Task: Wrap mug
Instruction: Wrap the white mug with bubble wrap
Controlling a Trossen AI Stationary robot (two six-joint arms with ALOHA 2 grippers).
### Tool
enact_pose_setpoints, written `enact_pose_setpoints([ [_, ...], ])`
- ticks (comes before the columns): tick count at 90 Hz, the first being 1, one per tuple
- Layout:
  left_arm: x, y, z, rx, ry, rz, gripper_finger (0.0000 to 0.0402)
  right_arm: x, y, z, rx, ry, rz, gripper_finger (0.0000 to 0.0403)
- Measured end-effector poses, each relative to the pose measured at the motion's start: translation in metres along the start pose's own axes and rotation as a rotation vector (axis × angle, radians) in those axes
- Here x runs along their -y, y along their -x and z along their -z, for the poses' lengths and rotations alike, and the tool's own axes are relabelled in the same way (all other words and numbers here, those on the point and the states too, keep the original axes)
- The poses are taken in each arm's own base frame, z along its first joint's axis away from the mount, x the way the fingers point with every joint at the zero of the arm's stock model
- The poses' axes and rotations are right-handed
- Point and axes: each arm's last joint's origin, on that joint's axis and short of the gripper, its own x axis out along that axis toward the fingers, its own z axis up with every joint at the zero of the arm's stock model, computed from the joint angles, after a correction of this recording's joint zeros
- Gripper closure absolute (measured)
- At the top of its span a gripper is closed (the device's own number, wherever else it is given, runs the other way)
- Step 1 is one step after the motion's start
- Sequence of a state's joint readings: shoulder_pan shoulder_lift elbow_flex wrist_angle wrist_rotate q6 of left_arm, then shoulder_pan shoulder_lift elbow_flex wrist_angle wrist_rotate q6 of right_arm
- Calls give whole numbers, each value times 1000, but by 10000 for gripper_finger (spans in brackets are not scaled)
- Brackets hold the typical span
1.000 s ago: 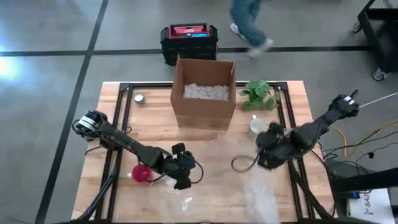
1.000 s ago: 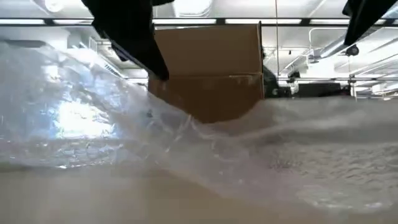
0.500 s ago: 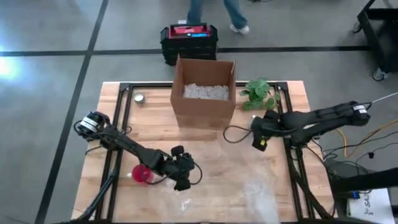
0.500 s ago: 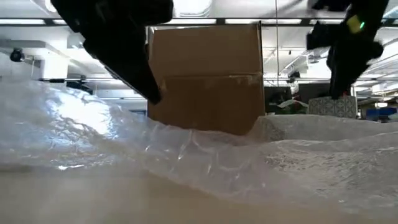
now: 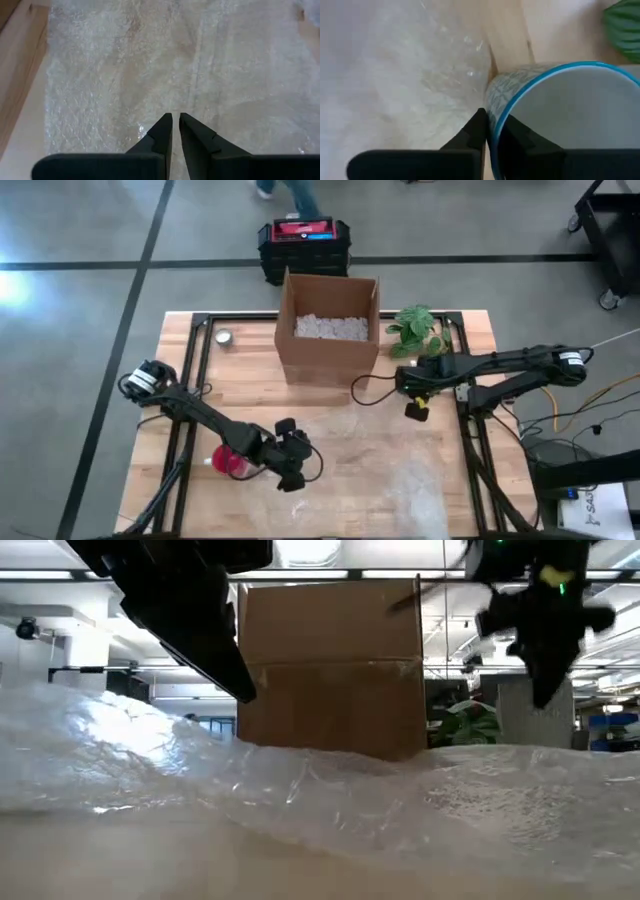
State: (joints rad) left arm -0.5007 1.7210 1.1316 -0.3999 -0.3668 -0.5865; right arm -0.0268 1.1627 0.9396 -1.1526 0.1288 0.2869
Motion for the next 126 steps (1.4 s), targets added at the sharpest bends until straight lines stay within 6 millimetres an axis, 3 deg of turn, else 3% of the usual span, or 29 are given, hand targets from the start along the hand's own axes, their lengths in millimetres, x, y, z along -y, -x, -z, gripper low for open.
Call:
enact_pose_setpoints([
  [11, 0, 2, -1, 4, -3, 3, 380, -26, 34, -5, 102, 54, -119, 396],
  [27, -1, 14, -5, 32, 11, 24, 380, -107, 50, -5, 246, 285, -278, 399],
  [40, -4, 27, -11, 67, 26, 43, 381, -171, 28, -32, 292, 405, -255, 400],
  [58, -3, 44, -12, 84, 34, 66, 381, -228, -15, -83, 201, 550, -164, 401],
  [86, 5, 49, -4, 71, 21, 80, 381, -248, -42, -123, 134, 571, -127, 398],
  [107, 6, 49, -4, 70, 18, 80, 381, -253, -66, -125, 35, 569, -173, 333],
  [114, 6, 50, -4, 70, 20, 82, 381, -252, -54, -127, 47, 567, -180, 299],
  [126, 7, 50, -3, 70, 20, 84, 381, -244, -11, -130, 77, 561, -196, 243],
])
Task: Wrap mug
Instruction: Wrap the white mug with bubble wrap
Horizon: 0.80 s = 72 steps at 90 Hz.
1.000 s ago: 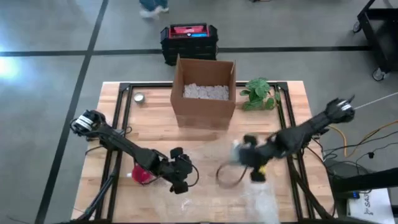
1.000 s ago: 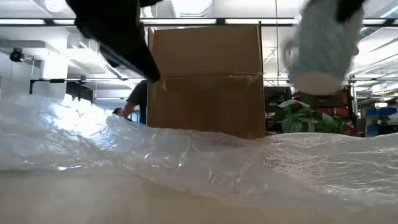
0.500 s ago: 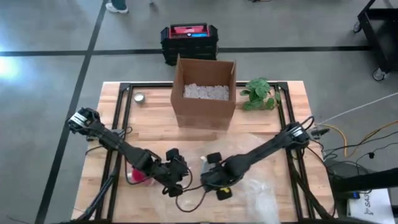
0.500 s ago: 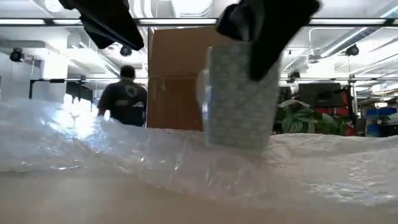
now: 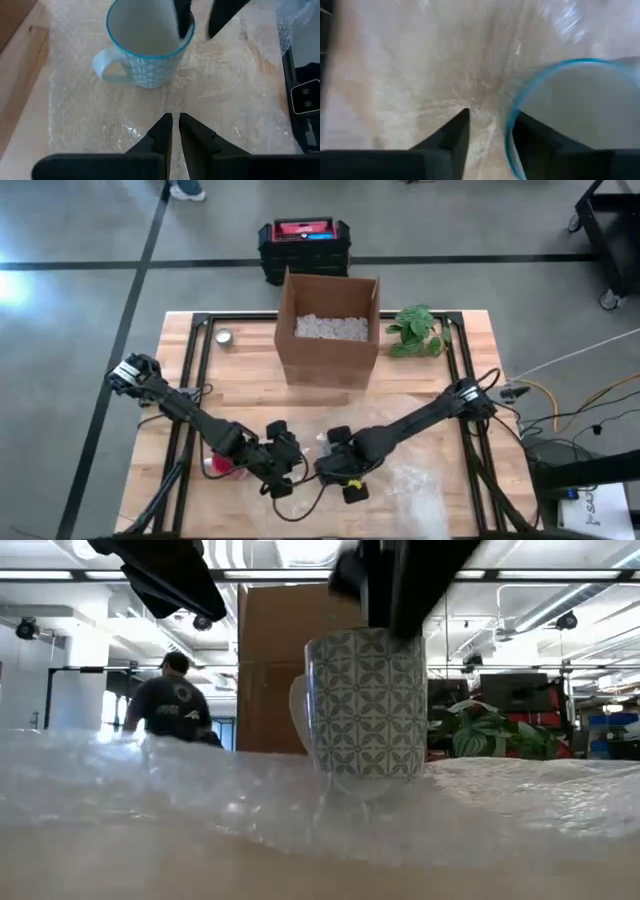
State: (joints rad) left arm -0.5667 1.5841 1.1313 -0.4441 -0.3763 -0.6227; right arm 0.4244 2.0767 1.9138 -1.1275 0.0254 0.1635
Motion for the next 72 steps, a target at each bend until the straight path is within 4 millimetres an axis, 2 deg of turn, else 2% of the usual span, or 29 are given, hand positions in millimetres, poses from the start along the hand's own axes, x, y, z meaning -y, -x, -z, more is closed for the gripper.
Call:
enact_pose_setpoints([
  [10, 1, 0, 0, 1, 0, 3, 381, 2, 37, 6, 1, -17, 0, 210],
  [18, 1, 0, 1, 0, -2, 4, 381, 0, 70, 22, 8, -48, -3, 191],
  [24, 2, 1, 1, 0, -4, 5, 381, -2, 90, 42, 9, -86, 20, 181],
  [32, 2, 1, 1, -1, -5, 6, 381, -2, 99, 75, -5, -170, 99, 171],
  [43, 2, 1, 1, 0, -8, 6, 381, 7, 94, 131, -44, -351, 193, 165],
  [54, 2, 1, 1, 1, -9, 4, 381, 20, 73, 179, 2, -525, 310, 172],
  [61, 2, 1, 1, 4, -9, 4, 381, 29, 55, 198, 61, -595, 311, 179],
  [72, 2, 1, 0, 9, -9, 3, 381, 37, 22, 213, 169, -655, 266, 190],
])
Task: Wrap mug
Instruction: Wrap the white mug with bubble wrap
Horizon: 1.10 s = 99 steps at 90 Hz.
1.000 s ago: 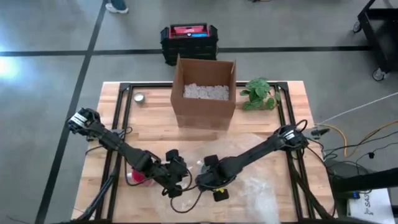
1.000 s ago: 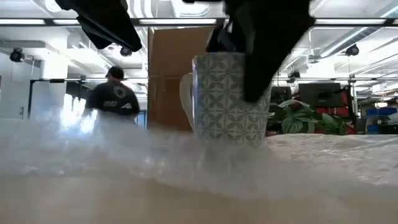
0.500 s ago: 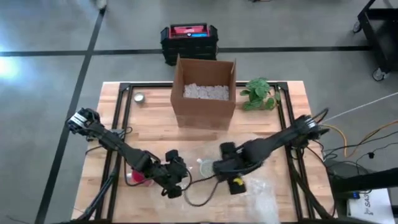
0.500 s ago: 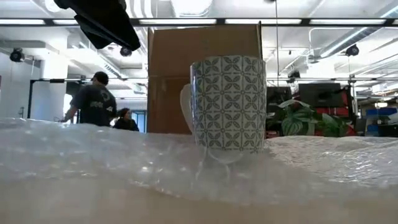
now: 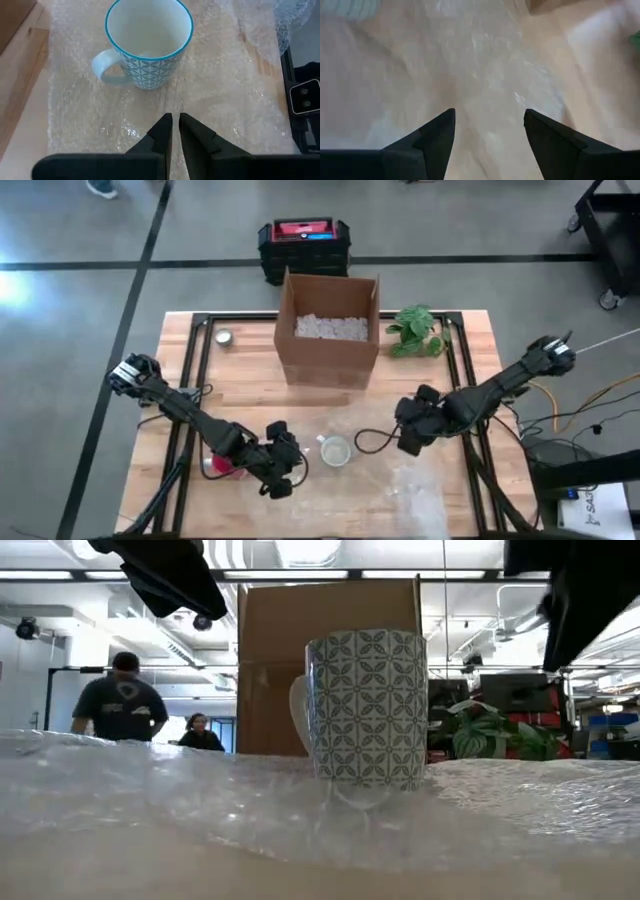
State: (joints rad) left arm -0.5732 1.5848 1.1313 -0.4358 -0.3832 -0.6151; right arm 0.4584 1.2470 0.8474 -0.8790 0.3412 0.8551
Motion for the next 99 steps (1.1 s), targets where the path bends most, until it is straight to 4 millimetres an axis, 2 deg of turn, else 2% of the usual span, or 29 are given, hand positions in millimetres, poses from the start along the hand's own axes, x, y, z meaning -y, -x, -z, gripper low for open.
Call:
enact_pose_setpoints([
  [18, 1, 0, -1, 10, 5, 6, 381, 11, -42, 19, -45, -56, 54, 206],
  [32, 1, 0, -3, 44, 7, -4, 381, 12, -59, 30, -86, -67, 93, 215],
  [49, 1, 0, -4, 52, -10, -11, 381, 2, -77, 32, -91, -50, -45, 231],
  [62, 1, 0, -4, 55, -10, -16, 381, -2, -85, 32, -83, -25, -56, 281],
  [74, 1, 0, -4, 58, -11, -21, 381, -1, -83, 31, -84, 34, -56, 376],
  [77, 1, 0, -4, 59, -11, -22, 381, -1, -79, 29, -86, 48, -66, 389],
  [99, 1, 0, -4, 64, -12, -24, 380, -12, -32, -2, 59, 119, -228, 399],
])
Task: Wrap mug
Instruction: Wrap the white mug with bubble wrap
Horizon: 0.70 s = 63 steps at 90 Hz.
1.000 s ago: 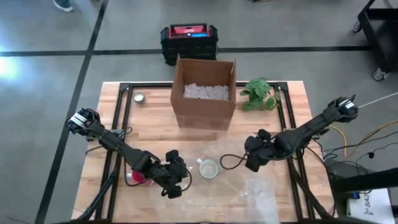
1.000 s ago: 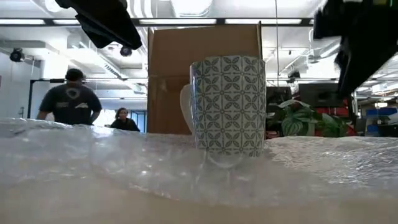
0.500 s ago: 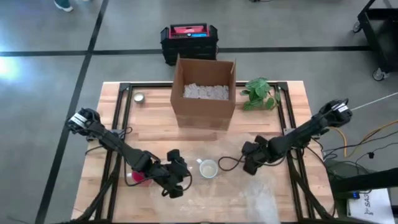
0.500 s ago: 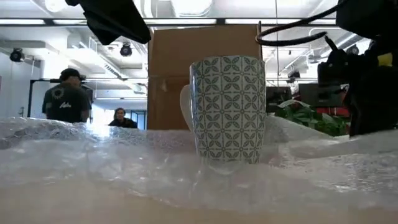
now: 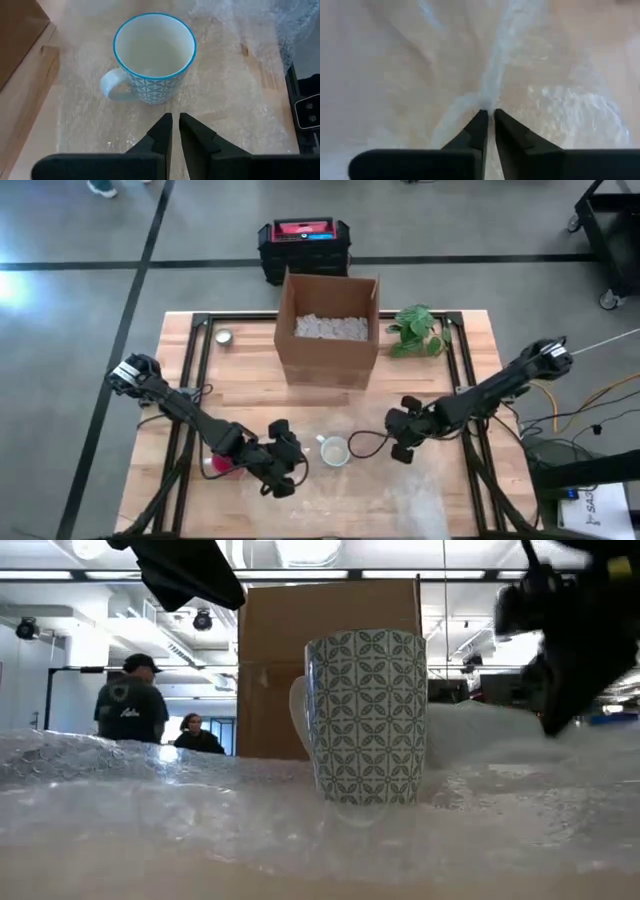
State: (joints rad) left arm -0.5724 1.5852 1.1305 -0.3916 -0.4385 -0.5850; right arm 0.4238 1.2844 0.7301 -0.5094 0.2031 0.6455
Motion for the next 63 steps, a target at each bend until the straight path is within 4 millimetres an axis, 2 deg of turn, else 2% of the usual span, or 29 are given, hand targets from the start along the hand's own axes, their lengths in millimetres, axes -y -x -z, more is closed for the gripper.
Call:
enact_pose_setpoints([
  [15, 0, 0, 0, 9, 0, -12, 379, -18, 16, -27, 210, 45, -180, 401],
  [26, -1, 0, -1, 19, 1, -25, 379, -34, 20, -48, 398, 94, -308, 402],
  [36, -1, 0, -1, 34, 4, -37, 379, -47, 18, -63, 493, 138, -351, 403],
  [45, -2, -1, -2, 39, 8, -40, 379, -53, 4, -71, 471, 162, -318, 403],
  [63, -3, -2, -4, 48, 16, -48, 379, -62, -43, -79, 367, 214, -240, 403],
])
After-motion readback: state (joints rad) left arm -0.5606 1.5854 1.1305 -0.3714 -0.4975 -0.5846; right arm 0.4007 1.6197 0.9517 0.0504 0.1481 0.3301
